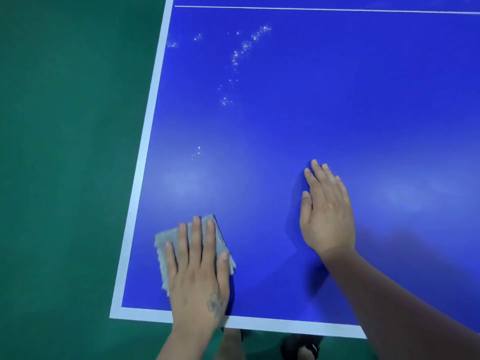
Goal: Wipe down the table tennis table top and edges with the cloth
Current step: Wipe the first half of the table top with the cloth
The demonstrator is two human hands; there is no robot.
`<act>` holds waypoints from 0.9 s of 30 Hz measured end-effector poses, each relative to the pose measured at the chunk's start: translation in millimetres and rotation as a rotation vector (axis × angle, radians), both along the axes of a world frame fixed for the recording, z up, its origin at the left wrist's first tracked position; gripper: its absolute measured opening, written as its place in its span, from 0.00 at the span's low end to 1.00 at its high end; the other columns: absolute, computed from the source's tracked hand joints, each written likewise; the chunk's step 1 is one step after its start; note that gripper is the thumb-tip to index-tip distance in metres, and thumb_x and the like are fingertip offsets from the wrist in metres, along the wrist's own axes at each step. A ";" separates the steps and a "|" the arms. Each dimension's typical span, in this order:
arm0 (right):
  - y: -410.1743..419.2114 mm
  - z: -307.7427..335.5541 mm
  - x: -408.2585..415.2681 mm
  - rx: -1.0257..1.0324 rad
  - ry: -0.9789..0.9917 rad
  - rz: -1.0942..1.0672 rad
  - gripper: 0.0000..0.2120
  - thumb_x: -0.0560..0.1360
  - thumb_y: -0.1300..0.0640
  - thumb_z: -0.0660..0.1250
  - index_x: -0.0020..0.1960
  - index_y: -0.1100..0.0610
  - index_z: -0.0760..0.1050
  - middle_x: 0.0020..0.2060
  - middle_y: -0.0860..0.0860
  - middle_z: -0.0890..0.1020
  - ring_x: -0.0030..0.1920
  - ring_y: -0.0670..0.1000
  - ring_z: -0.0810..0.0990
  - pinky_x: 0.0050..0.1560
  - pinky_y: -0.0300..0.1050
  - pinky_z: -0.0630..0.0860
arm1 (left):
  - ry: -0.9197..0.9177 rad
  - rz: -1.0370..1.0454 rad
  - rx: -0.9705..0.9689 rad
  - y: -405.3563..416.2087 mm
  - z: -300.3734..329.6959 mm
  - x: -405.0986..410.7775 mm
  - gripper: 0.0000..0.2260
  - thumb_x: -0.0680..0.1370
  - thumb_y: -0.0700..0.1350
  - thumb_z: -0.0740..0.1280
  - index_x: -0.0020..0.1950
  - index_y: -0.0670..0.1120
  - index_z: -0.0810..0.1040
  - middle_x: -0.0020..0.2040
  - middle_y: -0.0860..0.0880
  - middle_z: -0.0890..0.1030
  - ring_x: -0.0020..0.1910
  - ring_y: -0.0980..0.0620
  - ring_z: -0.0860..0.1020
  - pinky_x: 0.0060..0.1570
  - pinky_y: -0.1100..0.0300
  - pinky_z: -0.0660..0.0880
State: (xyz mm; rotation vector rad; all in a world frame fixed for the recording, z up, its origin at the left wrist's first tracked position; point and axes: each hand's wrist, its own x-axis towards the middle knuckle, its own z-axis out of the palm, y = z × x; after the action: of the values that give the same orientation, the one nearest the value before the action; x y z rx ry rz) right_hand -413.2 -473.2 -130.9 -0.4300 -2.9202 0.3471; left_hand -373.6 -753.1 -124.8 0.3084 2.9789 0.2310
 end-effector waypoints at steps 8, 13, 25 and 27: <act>-2.9 0.4 0.8 0.000 0.011 -0.008 0.24 0.87 0.55 0.53 0.80 0.61 0.70 0.83 0.53 0.67 0.84 0.56 0.62 0.84 0.58 0.58 | -0.035 -0.382 0.078 39.3 5.0 20.3 0.30 0.87 0.55 0.56 0.88 0.48 0.54 0.88 0.48 0.52 0.87 0.42 0.50 0.81 0.34 0.58; -5.2 -1.0 -0.3 0.028 -0.003 -0.008 0.24 0.86 0.55 0.53 0.79 0.61 0.71 0.82 0.54 0.68 0.83 0.56 0.63 0.84 0.58 0.58 | 0.009 -0.402 0.108 43.7 -1.7 -51.9 0.29 0.88 0.57 0.54 0.88 0.51 0.53 0.88 0.50 0.53 0.87 0.47 0.48 0.83 0.37 0.52; -59.7 10.2 -66.2 -0.005 0.042 0.025 0.21 0.85 0.54 0.64 0.75 0.62 0.75 0.80 0.55 0.71 0.83 0.56 0.65 0.85 0.60 0.56 | 0.021 -0.239 0.030 -71.6 2.4 -31.2 0.30 0.86 0.53 0.56 0.87 0.47 0.55 0.88 0.46 0.54 0.87 0.42 0.51 0.82 0.34 0.56; -71.0 5.4 -79.7 -0.015 0.040 -0.004 0.23 0.86 0.52 0.62 0.78 0.62 0.71 0.82 0.54 0.68 0.84 0.56 0.63 0.85 0.59 0.56 | 0.012 -0.285 0.031 -72.2 1.3 -10.4 0.30 0.85 0.52 0.57 0.87 0.46 0.58 0.87 0.45 0.55 0.86 0.40 0.53 0.80 0.32 0.59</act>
State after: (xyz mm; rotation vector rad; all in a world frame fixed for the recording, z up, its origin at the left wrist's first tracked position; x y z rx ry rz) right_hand -493.0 -544.2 -125.4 -0.4258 -2.8796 0.3736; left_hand -383.9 -825.3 -123.5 0.7323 2.8969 0.2435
